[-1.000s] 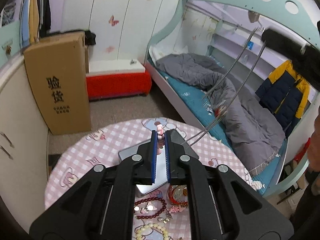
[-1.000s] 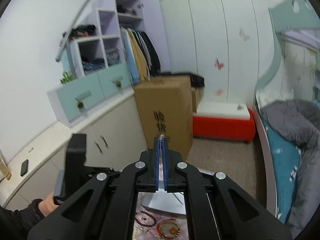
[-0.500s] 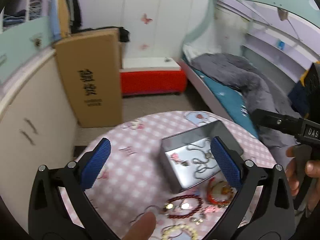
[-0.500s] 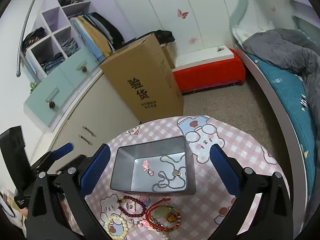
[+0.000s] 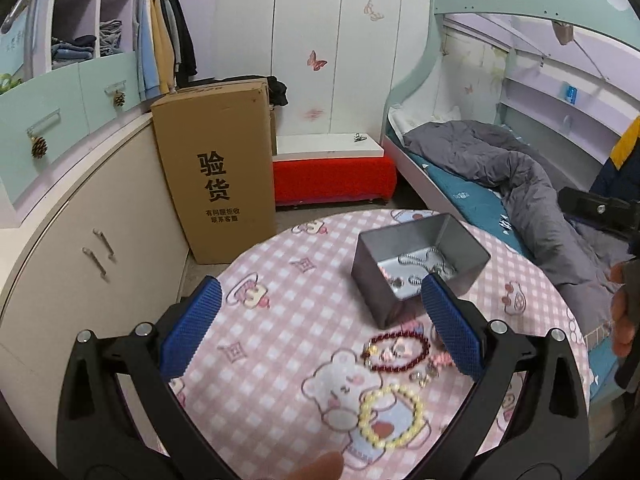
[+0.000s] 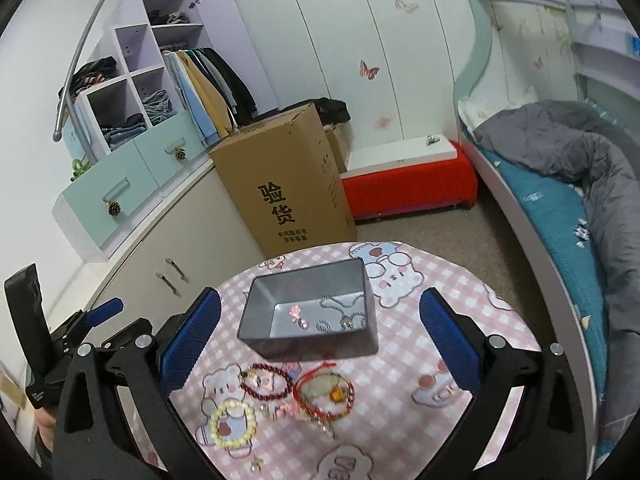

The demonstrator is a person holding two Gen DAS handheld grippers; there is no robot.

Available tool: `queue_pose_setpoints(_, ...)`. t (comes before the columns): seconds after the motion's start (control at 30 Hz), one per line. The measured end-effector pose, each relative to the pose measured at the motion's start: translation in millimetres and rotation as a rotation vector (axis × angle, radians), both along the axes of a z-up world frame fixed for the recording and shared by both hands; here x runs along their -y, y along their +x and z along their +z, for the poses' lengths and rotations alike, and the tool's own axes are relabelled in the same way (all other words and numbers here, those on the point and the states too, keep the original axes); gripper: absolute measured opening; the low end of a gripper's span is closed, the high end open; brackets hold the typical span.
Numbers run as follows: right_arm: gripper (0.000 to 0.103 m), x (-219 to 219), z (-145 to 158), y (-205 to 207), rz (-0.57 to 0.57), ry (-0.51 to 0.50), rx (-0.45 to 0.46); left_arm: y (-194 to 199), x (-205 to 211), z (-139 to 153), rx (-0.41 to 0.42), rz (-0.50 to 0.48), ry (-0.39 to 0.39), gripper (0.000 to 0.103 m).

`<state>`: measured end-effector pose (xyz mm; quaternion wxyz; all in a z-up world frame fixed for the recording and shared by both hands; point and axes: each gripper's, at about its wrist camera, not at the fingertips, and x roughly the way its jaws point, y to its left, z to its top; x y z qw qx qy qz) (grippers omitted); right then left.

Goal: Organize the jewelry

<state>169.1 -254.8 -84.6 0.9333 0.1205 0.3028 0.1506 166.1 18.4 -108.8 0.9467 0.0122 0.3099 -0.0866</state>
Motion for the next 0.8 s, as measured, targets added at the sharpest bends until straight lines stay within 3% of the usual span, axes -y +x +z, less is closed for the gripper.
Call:
queue_pose_setpoints(0.23, 0.096, -11.9, -12.5, -47.4, -0.009, -0.086, 0.030, -27.7, -3.2, -23.0, -0.016, 0.006, 0.020, 0.097)
queue_pose_setpoints(0.57, 0.096, -37.8, -79.3, -88.0, 0.021, -0.129, -0.080, -43.7, 4.6, -79.5, -0.132, -0.018, 0.050, 0.097)
queue_pose_setpoints(0.8, 0.096, -51.6, -103.4, -96.5, 0.035, -0.148, -0.132, -41.8, 13.4, -99.1, -0.175, -0.029, 0.076, 0.097)
